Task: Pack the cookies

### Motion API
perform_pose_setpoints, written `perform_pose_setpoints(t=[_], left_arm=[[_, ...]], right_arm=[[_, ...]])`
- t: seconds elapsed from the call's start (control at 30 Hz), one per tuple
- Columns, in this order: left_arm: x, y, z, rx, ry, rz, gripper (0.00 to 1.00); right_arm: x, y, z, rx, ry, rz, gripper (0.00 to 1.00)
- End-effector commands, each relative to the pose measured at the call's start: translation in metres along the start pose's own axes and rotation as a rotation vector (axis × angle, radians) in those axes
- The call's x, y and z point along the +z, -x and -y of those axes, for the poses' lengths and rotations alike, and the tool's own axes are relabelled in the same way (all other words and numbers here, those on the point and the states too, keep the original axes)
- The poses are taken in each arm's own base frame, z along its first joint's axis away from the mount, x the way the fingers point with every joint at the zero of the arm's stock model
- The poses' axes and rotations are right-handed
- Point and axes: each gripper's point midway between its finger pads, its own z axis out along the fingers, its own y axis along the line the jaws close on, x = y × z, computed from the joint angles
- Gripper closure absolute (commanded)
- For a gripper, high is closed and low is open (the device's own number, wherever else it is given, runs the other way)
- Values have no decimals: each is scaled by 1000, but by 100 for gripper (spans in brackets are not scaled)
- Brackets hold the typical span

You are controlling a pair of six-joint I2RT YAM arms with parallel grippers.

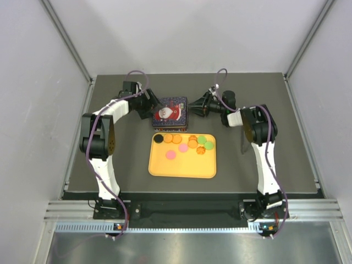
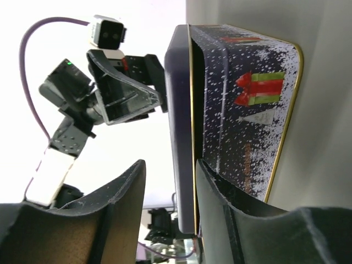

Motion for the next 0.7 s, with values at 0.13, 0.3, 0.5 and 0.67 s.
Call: perform_pose_setpoints(t=[0.13,0.3,0.5,0.67], left_arm=[[-3,11,14,48,-15,23,17],[-5,13,18,57,-15,24,17],[-5,14,24,70,-17,19,17],[-3,11,22,71,-11,10,17]], right_arm=[[-9,10,-41,-214,-60,54,56],[-13,14,-35,-254,-138,76,54],[-14,16,-29,-268,-182,90,51],[-13,12,-20,-309,-262,78,49]])
